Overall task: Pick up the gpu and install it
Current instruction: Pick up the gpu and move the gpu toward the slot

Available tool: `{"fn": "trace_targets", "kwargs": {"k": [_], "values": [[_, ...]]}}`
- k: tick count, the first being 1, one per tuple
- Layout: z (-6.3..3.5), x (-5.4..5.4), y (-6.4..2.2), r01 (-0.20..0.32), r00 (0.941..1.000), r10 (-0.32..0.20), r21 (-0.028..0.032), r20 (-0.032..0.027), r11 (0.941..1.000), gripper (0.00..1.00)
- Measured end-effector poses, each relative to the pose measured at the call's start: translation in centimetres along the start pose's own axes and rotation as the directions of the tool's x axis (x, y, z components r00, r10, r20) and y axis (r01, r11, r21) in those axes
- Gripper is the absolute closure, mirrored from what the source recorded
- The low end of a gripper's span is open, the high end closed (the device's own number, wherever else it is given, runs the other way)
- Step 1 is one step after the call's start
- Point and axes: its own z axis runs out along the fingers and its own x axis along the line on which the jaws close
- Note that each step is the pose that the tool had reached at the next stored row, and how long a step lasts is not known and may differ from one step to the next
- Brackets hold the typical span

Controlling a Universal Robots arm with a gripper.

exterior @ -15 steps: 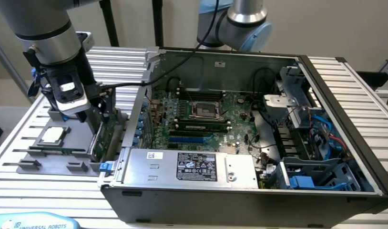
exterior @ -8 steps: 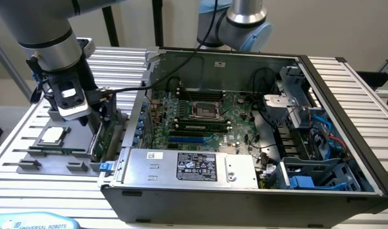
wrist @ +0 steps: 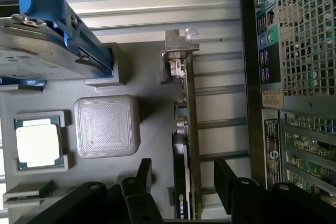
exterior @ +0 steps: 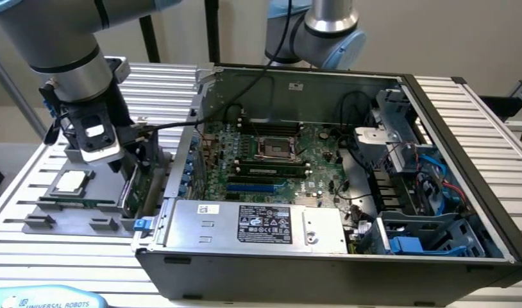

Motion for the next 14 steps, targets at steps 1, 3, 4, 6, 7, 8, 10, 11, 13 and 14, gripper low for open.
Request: {"fn": "trace_targets", "kwargs": {"k": [1,3,4,6,7,8,10,11,13,14], "values": [[0.12,0.0,-0.01,-0.002,1.0,0.002,-0.0009,0.0009,1.0,0.4],[0.34,0.0,-0.02,-0.004,1.0,0.004,-0.0039,0.0028,1.0,0.4],[0.44,0.0,-0.03,-0.005,1.0,0.005,-0.0057,0.0041,1.0,0.4],[0.62,0.1,-0.03,-0.007,1.0,0.007,-0.0102,0.0063,0.9999,0.4],[0.71,0.1,-0.04,-0.007,0.9999,0.007,-0.0134,0.0076,0.9999,0.4],[0.8,0.2,-0.05,-0.008,0.9999,0.008,-0.0166,0.0094,0.9998,0.4],[0.95,0.3,-0.07,-0.008,0.9999,0.008,-0.0203,0.0135,0.9998,0.4],[1.01,0.4,-0.09,-0.009,0.9998,0.009,-0.0213,0.0157,0.9997,0.4],[1.19,0.5,-0.1,-0.009,0.9997,0.01,-0.0222,0.0203,0.9997,0.4],[1.26,0.5,-0.1,-0.009,0.9997,0.01,-0.0224,0.0216,0.9997,0.4]]}}
